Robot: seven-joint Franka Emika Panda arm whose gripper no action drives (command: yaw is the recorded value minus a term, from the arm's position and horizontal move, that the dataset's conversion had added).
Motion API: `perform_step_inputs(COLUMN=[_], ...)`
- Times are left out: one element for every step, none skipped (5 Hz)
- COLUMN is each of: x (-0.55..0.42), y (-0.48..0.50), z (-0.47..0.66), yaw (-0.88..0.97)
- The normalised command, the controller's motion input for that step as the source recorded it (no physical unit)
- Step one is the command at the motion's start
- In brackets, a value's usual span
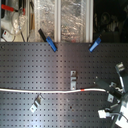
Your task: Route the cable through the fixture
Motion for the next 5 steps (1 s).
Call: perform_step_inputs(x=[-0.497, -0.517, -0.470, -0.462, -0.535], y=[0.055, -0.033, -0.040, -0.086, -0.146], z=[0.00, -0.06, -0.07, -0.11, 0.01], yaw=[-0.06, -0.08, -0.09, -0.10, -0.07])
